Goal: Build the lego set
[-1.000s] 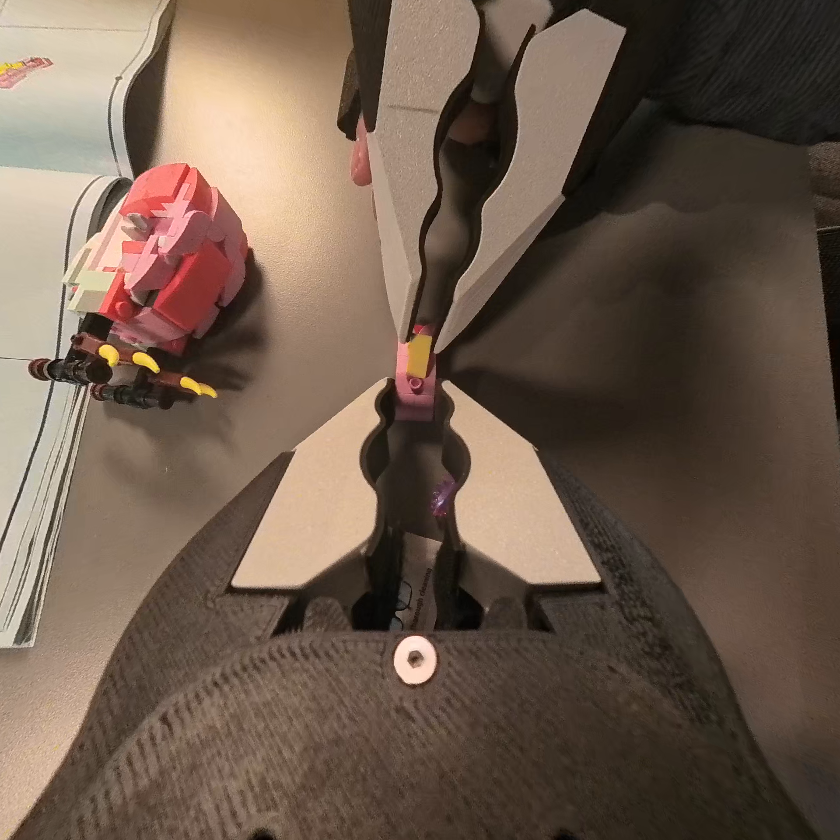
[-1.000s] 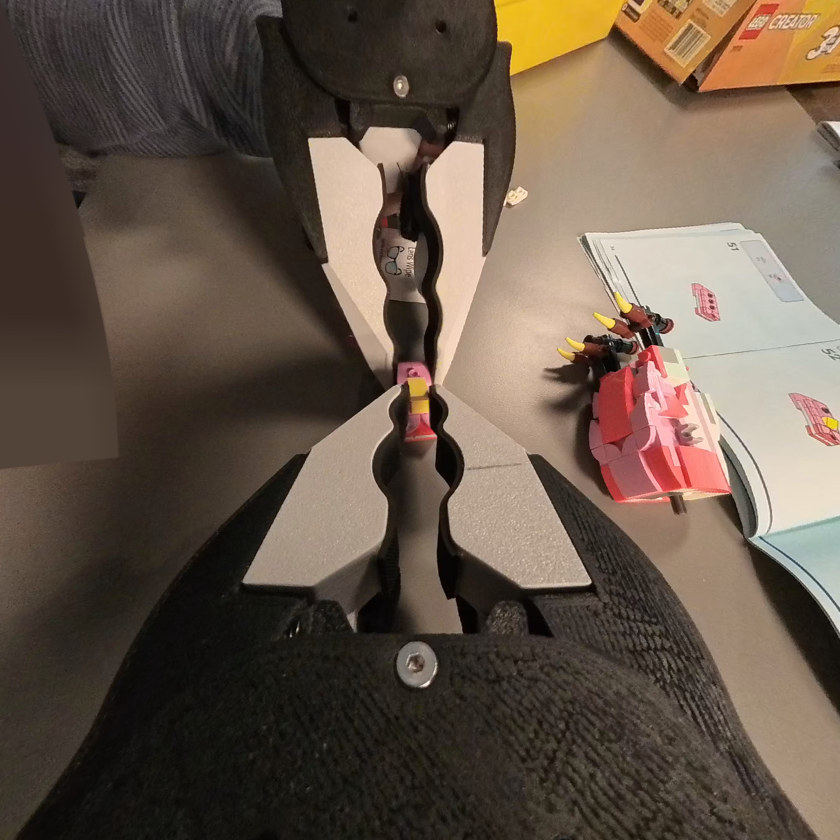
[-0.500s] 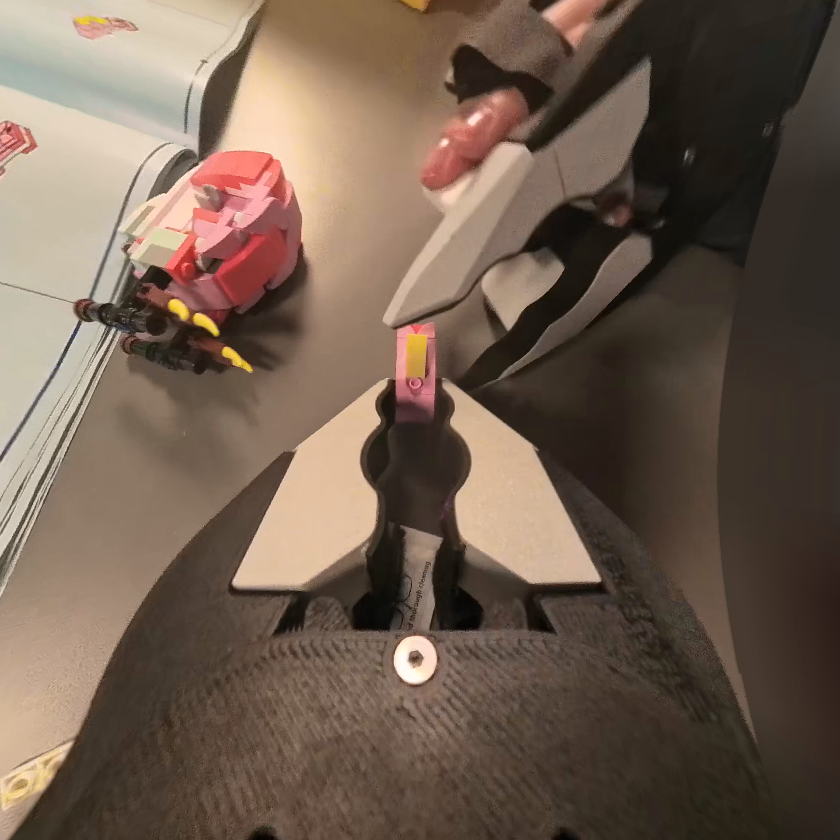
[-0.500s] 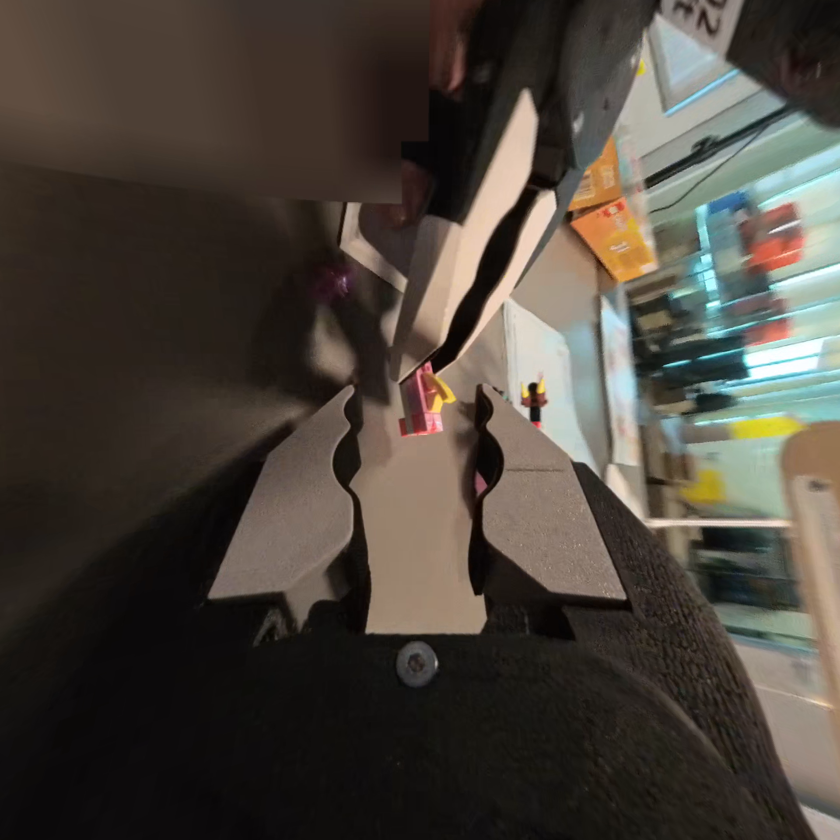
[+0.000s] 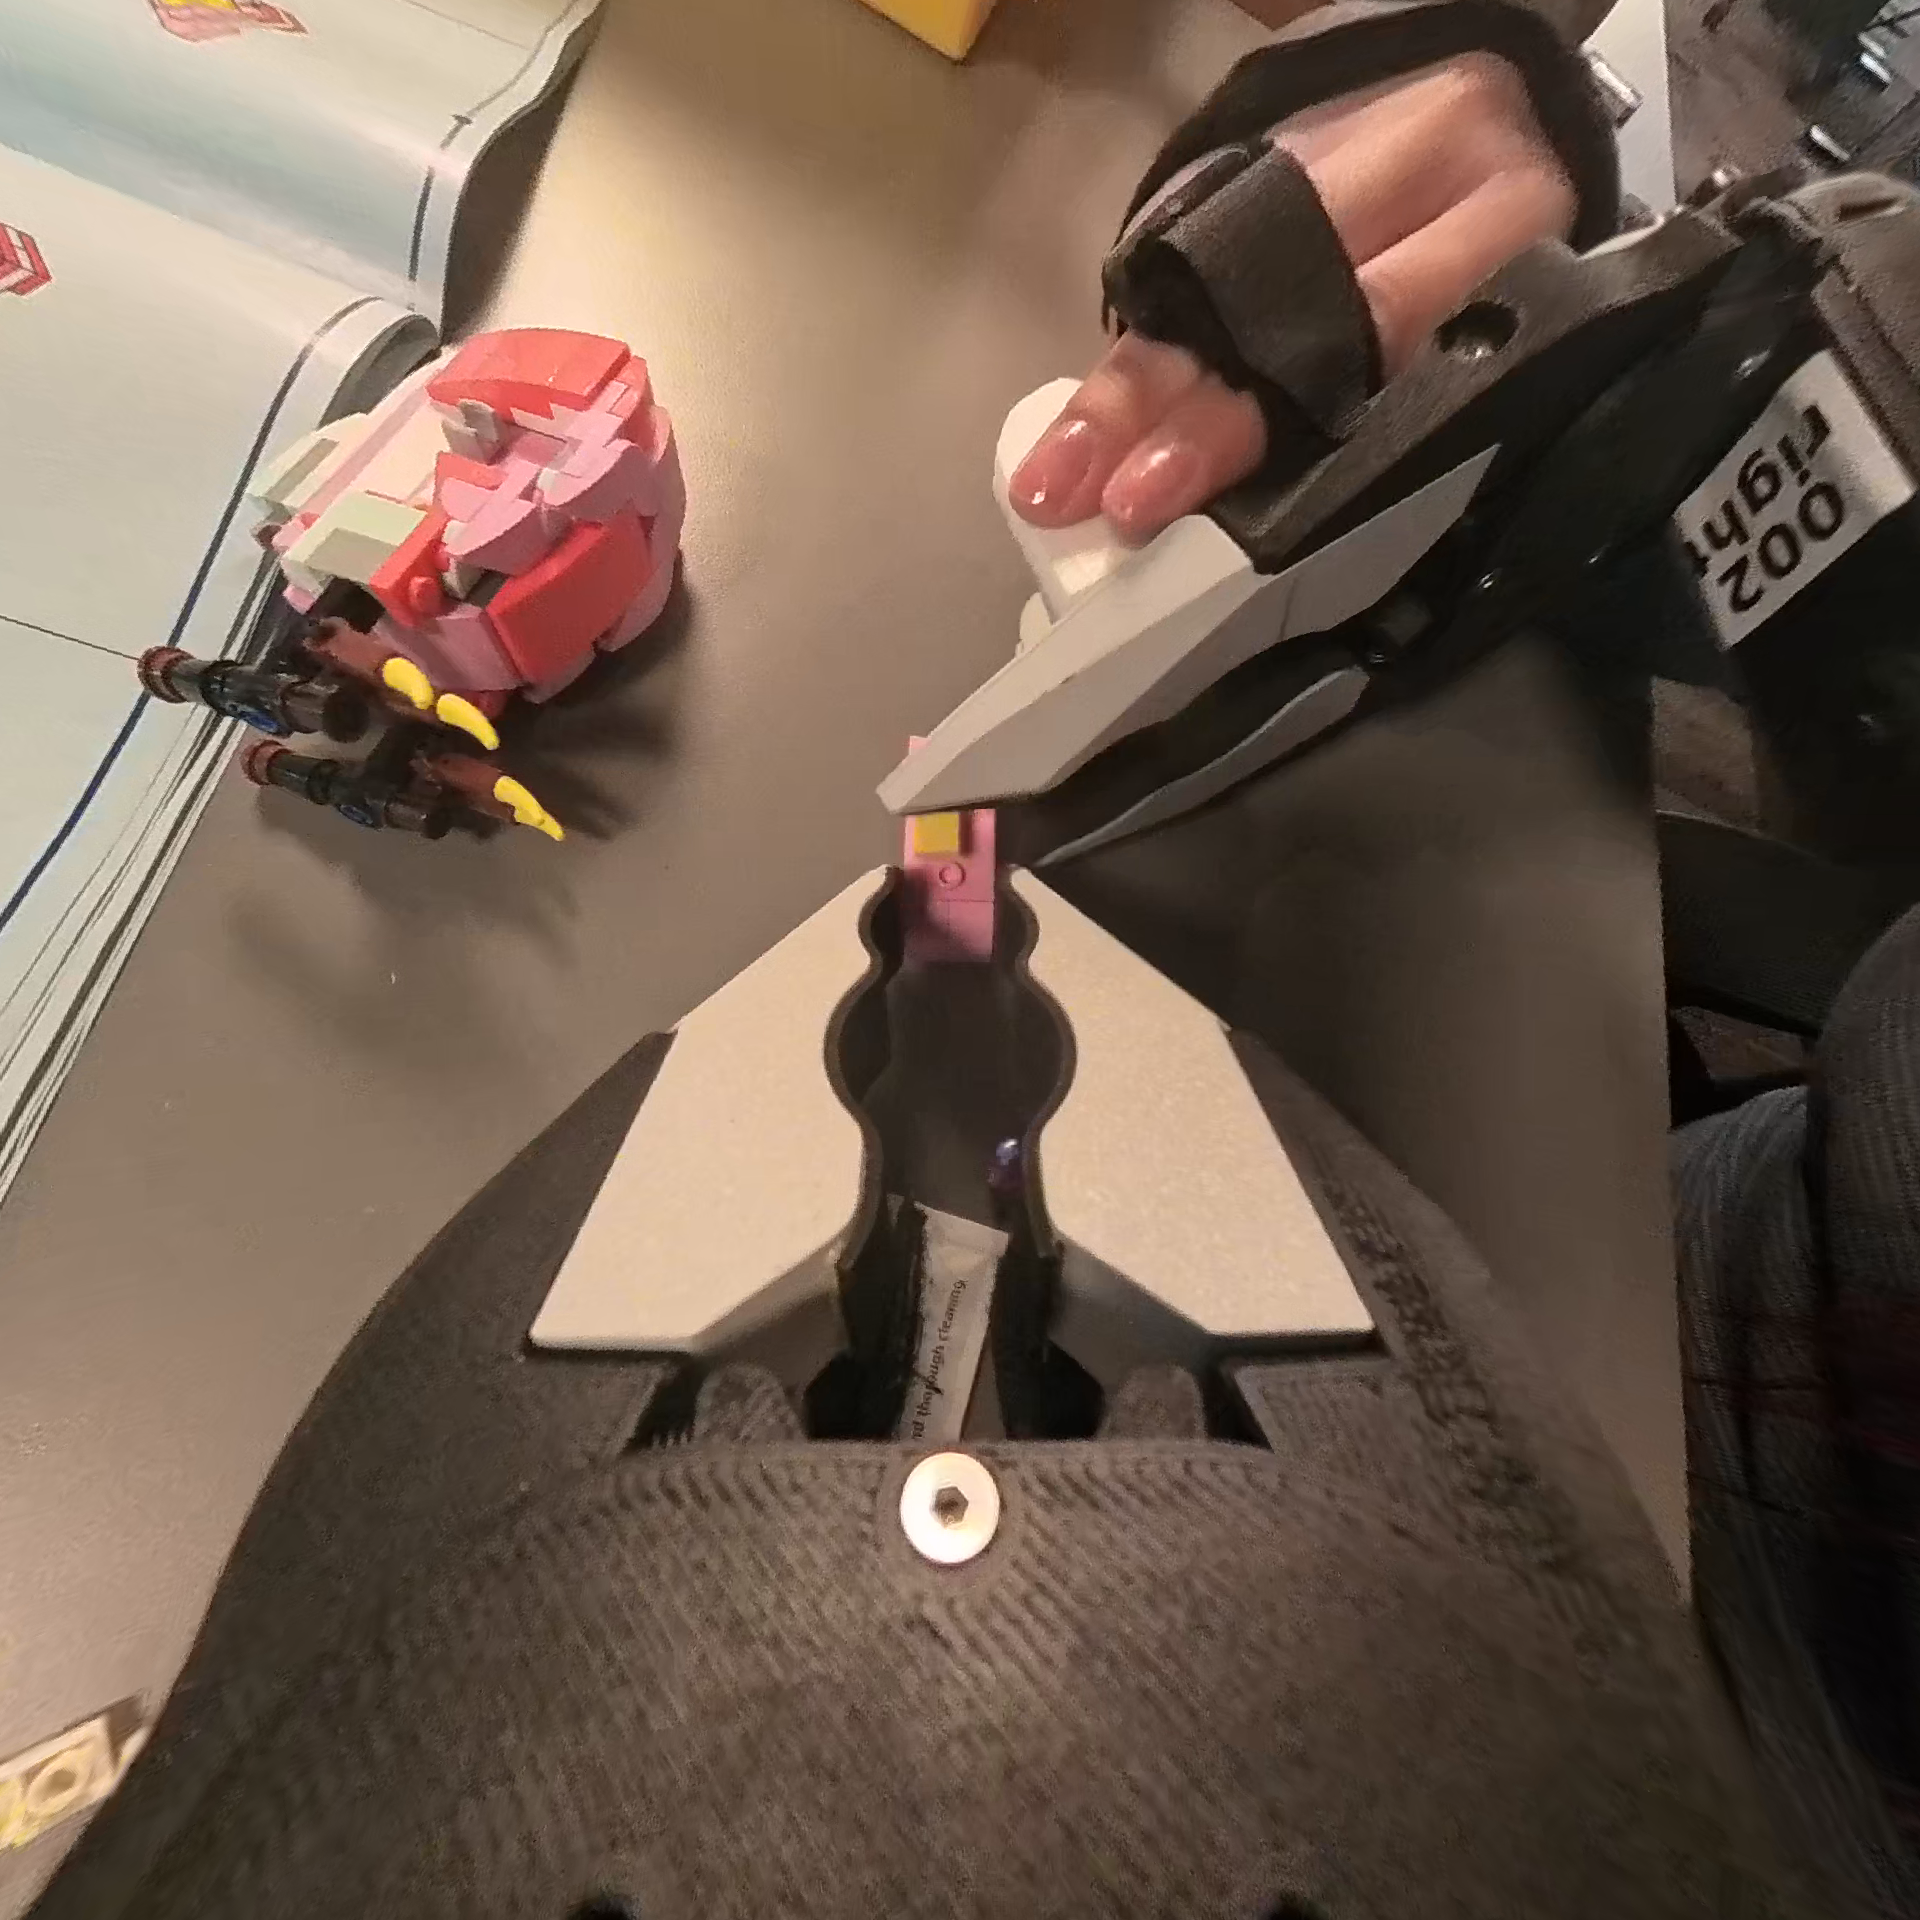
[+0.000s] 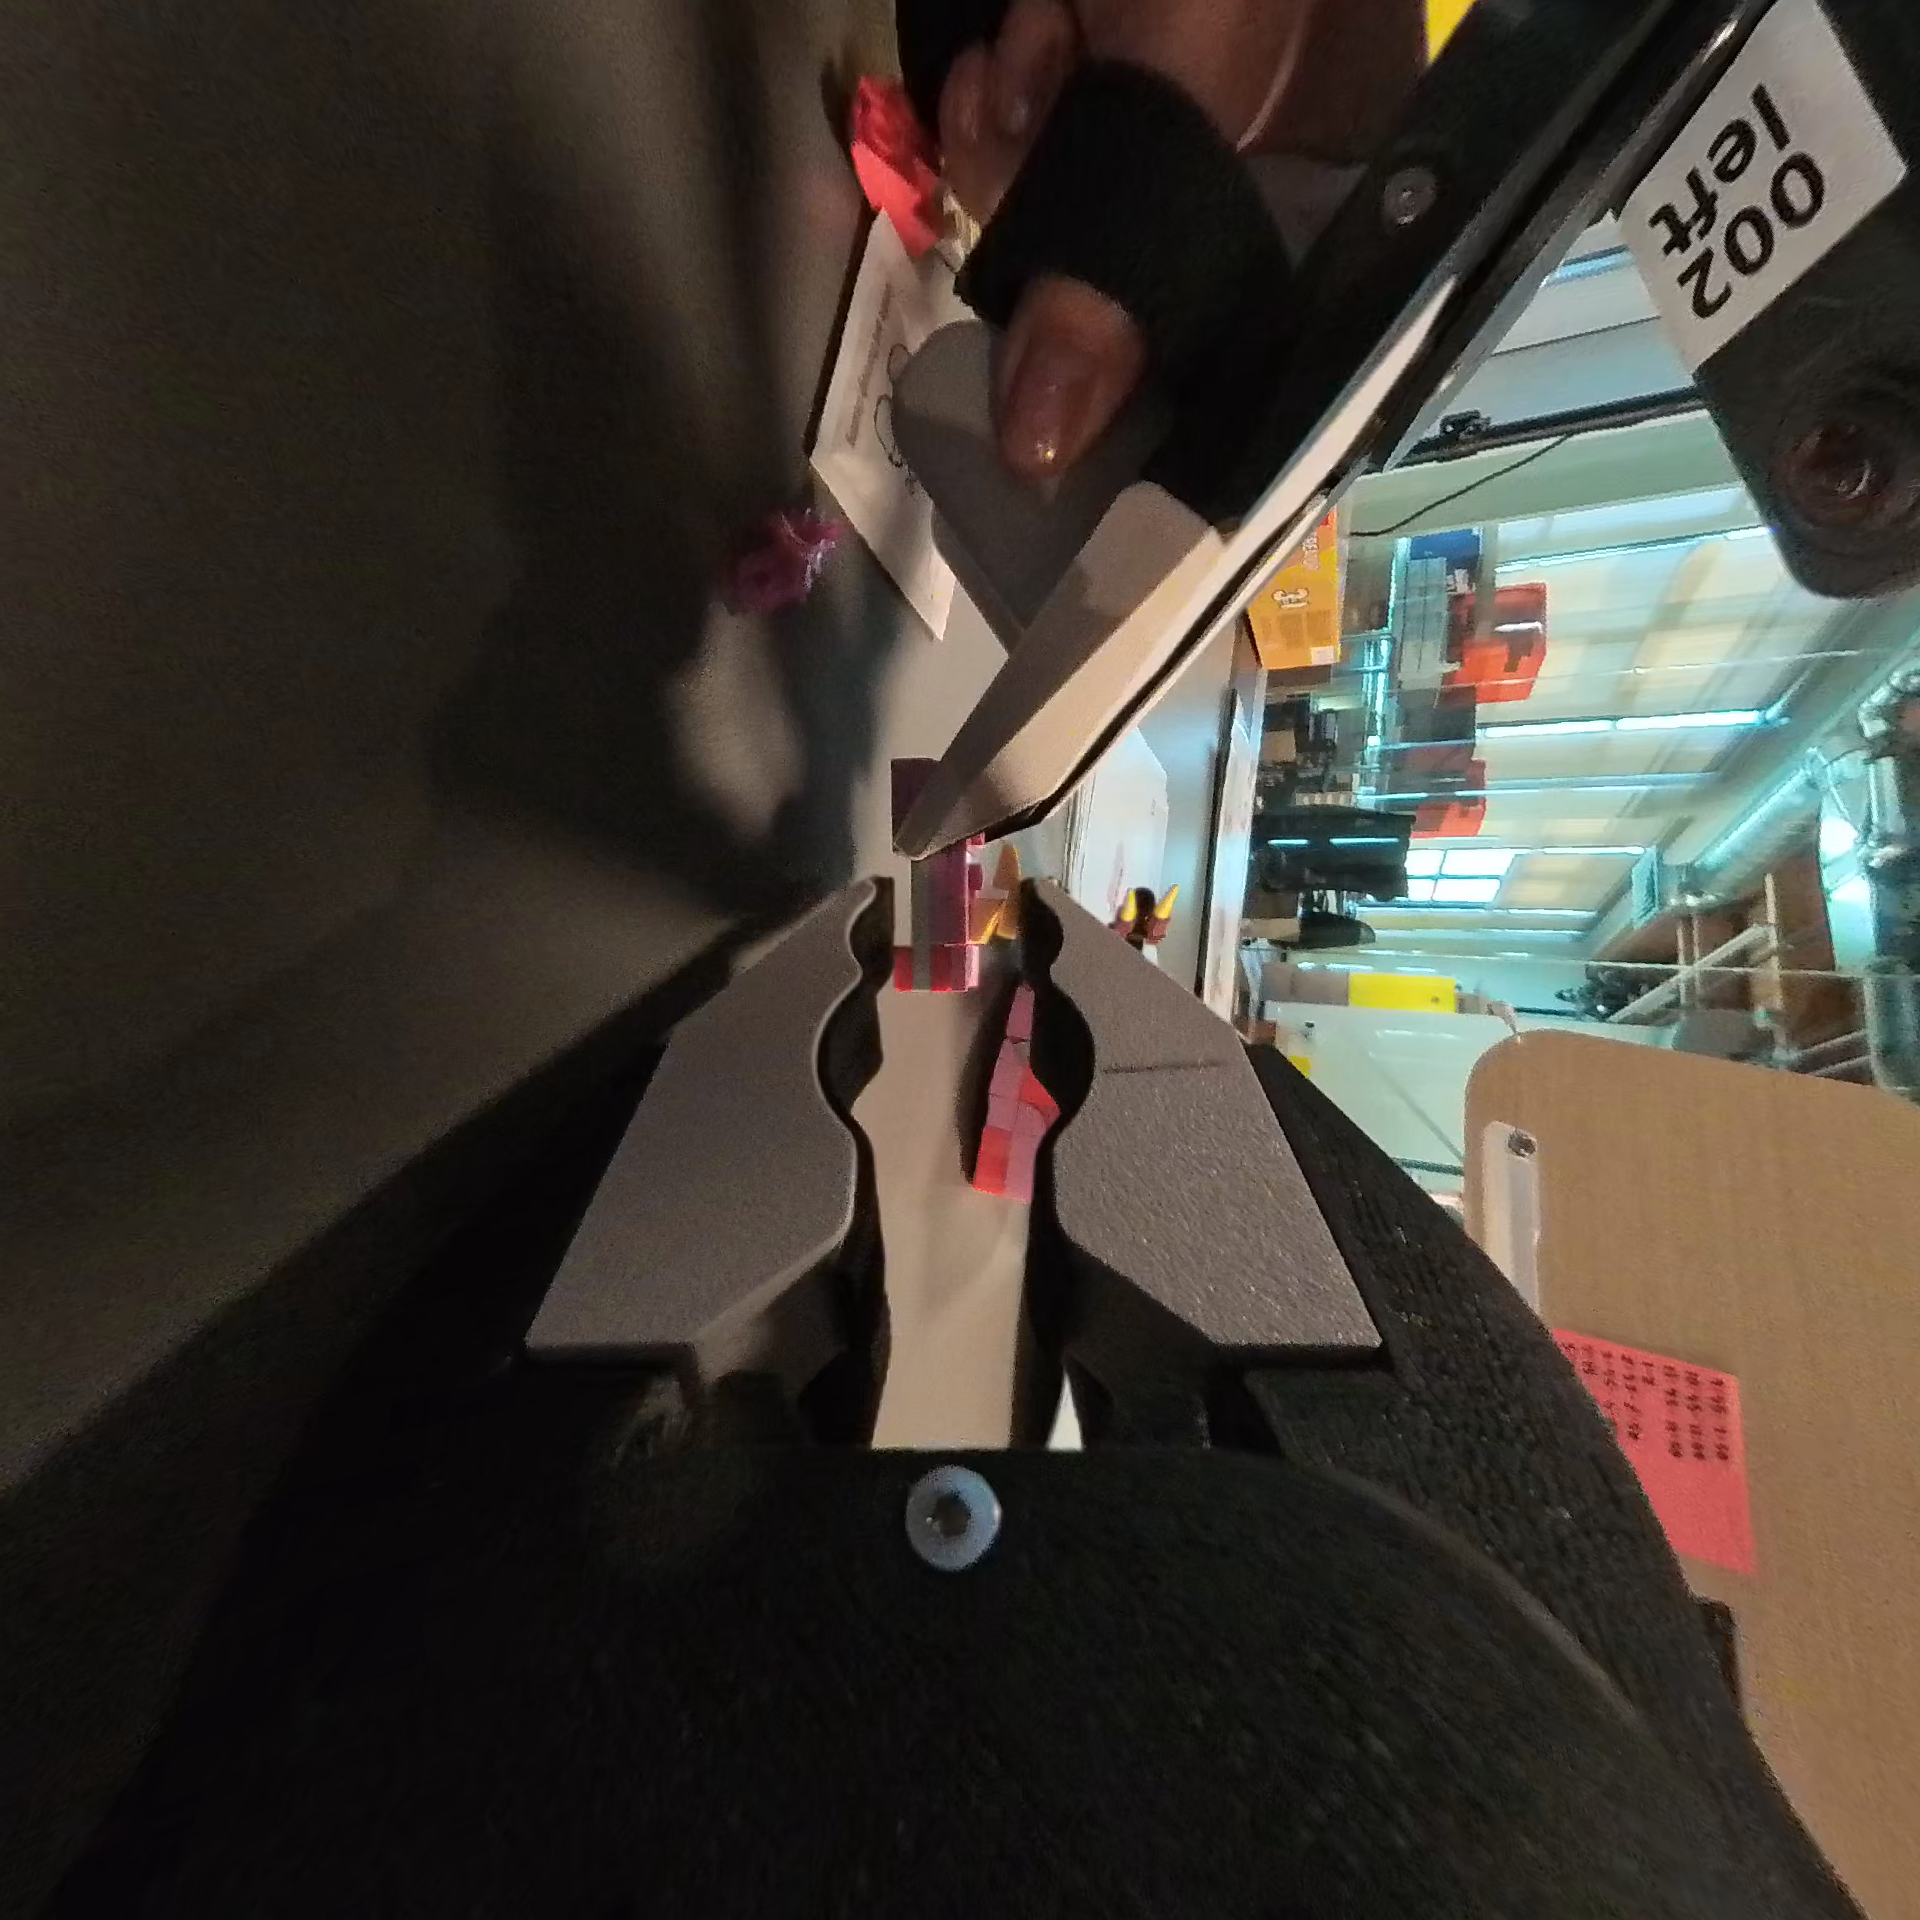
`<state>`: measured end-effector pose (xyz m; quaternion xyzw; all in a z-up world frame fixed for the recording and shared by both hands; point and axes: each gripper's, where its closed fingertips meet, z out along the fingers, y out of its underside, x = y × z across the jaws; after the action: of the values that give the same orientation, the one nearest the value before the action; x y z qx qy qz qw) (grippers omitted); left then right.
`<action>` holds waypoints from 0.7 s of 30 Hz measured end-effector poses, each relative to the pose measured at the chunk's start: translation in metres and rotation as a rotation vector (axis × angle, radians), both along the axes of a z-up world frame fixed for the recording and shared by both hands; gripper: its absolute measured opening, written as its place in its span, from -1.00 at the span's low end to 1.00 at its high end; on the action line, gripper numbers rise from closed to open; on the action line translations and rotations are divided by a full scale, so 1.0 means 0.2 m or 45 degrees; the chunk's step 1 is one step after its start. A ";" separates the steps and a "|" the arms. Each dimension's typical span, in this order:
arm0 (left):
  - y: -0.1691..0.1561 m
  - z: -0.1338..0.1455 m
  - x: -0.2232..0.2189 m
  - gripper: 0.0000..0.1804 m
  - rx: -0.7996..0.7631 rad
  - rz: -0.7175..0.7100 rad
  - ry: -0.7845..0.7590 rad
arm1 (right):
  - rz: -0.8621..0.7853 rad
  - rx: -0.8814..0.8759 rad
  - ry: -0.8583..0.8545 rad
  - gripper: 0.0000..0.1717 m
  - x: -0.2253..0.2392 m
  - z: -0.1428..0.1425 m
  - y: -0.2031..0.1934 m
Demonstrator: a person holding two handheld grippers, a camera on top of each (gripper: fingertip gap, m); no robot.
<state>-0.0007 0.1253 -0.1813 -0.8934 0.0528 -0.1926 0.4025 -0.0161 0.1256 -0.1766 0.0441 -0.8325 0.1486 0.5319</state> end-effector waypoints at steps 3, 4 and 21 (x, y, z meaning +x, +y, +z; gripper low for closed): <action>0.00 0.00 0.00 -0.82 -0.006 0.001 -0.021 | 0.002 0.012 0.003 -0.74 0.00 0.00 0.00; 0.00 0.00 0.00 -0.82 -0.006 0.001 -0.026 | 0.005 0.016 0.006 -0.74 0.00 0.00 0.00; 0.00 -0.02 0.01 -0.83 -0.093 0.099 -0.119 | 0.023 0.397 0.127 -0.79 0.00 -0.01 0.00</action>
<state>0.0011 0.1250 -0.1849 -0.8989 -0.0079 -0.2203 0.3788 -0.0165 0.1256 -0.1783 0.1409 -0.8176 0.0202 0.5580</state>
